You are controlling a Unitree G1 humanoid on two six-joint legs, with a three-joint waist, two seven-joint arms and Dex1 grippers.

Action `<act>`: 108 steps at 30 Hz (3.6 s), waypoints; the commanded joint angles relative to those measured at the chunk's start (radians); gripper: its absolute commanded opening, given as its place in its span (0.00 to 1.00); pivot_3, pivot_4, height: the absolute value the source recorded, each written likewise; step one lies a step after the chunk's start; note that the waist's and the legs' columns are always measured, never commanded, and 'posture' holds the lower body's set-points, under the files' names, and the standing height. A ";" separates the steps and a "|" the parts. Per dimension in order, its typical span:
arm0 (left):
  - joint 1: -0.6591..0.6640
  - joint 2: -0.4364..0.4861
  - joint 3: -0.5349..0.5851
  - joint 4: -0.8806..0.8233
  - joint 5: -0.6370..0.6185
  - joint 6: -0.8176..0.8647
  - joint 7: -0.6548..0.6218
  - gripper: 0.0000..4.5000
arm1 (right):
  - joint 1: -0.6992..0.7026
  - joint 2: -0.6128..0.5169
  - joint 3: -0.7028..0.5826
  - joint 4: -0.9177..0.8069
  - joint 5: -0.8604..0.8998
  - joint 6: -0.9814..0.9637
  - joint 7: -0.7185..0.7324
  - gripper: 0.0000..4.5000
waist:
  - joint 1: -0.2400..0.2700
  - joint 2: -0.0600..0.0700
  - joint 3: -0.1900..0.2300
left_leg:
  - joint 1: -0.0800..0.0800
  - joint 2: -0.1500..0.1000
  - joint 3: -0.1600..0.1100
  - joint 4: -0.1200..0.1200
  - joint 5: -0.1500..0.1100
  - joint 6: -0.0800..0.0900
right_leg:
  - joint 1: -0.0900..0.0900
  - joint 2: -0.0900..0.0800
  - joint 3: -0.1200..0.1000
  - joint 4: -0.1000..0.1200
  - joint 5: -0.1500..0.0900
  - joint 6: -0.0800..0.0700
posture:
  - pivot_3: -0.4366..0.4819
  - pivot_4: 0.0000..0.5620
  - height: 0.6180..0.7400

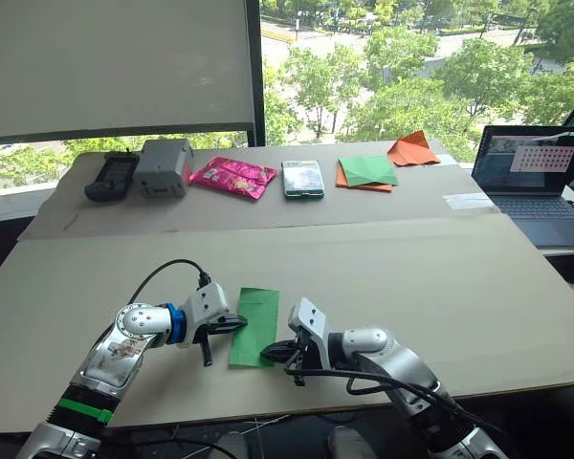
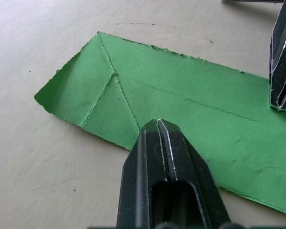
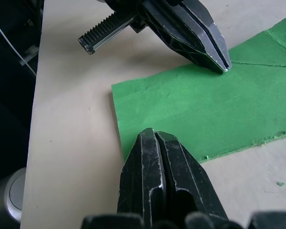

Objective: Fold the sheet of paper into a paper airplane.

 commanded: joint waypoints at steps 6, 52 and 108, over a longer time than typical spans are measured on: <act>0.010 -0.001 0.084 -0.059 -0.097 0.089 -0.005 0.00 | 0.011 -0.007 -0.220 -0.334 0.174 0.116 -0.094 0.02 | 0.000 -0.001 0.007 | -0.003 0.000 0.000 0.000 0.000 0.000 | -0.002 0.000 0.000 0.000 0.000 0.000 | 0.48 0.27 0.93; -0.149 -0.210 -0.042 -0.006 -0.120 0.146 -0.015 0.00 | -0.010 -0.128 -0.254 -0.466 0.265 0.231 -0.314 0.02 | -0.001 -0.003 0.018 | -0.007 0.000 0.000 0.000 0.005 0.008 | 0.001 0.001 0.000 -0.013 0.002 0.003 | 0.48 0.27 0.93; 0.099 -0.020 0.230 -0.302 -0.347 0.298 0.044 0.00 | 0.089 0.023 -0.315 -0.350 0.116 0.337 -0.545 0.74 | 0.000 -0.005 0.016 | -0.004 0.000 0.000 0.001 0.000 0.001 | -0.002 0.000 0.000 -0.004 0.001 0.001 | 0.48 0.27 0.93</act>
